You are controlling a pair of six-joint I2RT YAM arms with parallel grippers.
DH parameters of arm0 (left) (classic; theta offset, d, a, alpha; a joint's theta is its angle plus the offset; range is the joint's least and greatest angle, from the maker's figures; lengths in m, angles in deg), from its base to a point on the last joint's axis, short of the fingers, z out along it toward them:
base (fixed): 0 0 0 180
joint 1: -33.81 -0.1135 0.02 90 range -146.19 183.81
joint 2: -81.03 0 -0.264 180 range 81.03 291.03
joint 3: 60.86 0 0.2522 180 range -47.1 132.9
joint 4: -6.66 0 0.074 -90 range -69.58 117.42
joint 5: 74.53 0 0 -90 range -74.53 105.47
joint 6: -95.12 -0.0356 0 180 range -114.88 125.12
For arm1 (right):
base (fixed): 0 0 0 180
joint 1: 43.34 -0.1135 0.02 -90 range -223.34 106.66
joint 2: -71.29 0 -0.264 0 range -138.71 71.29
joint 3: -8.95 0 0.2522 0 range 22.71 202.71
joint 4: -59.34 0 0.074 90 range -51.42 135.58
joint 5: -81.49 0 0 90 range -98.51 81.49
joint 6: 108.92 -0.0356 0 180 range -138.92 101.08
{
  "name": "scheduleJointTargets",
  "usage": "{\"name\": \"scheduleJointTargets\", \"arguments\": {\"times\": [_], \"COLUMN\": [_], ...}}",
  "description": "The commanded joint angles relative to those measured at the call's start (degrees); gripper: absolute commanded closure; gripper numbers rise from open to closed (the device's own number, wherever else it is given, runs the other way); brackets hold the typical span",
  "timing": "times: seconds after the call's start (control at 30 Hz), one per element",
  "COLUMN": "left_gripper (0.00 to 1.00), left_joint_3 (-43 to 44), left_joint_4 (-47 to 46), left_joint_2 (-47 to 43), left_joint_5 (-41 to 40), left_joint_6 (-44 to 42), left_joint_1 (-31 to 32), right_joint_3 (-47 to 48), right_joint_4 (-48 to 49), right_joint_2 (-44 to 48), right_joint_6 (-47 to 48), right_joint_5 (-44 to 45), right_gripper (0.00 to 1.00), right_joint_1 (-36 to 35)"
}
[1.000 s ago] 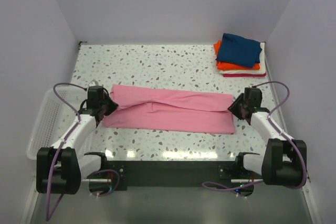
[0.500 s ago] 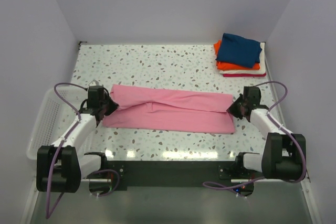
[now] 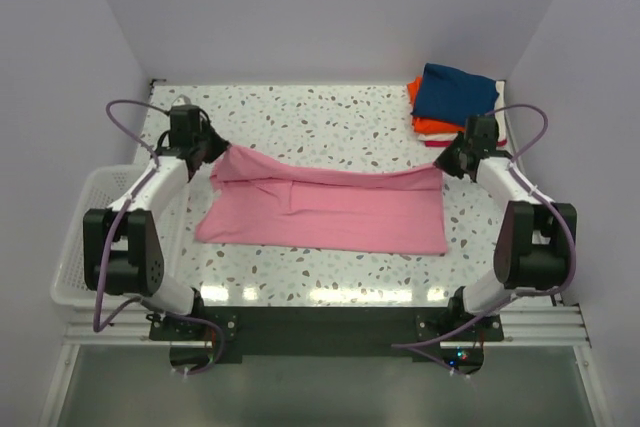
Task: Fold and stack the t-shirts
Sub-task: Fold the tshirt
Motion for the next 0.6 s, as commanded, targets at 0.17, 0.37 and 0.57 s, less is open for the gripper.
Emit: {"name": "scheduleJointTargets", "arguments": {"times": [0.17,0.37,0.57], "left_gripper": [1.00,1.00,1.00], "left_joint_3": [16.95,23.19,24.60], "left_joint_4": [-7.59,-11.01,-11.12], "left_joint_2": [12.29,17.75,18.19], "left_joint_5": [3.42,6.85,7.20], "left_joint_6": [-0.91,-1.79,-2.14], "left_joint_1": [-0.53,-0.53,-0.62], "right_joint_3": [12.33,15.34,16.22], "right_joint_4": [2.32,3.20,3.64], "right_joint_2": [-7.55,-9.84,-10.63], "right_joint_6": [3.61,3.61,4.05], "right_joint_5": [0.11,-0.68,-0.68], "right_gripper": [1.00,1.00,1.00], "right_joint_1": [0.05,0.14,0.23]}}
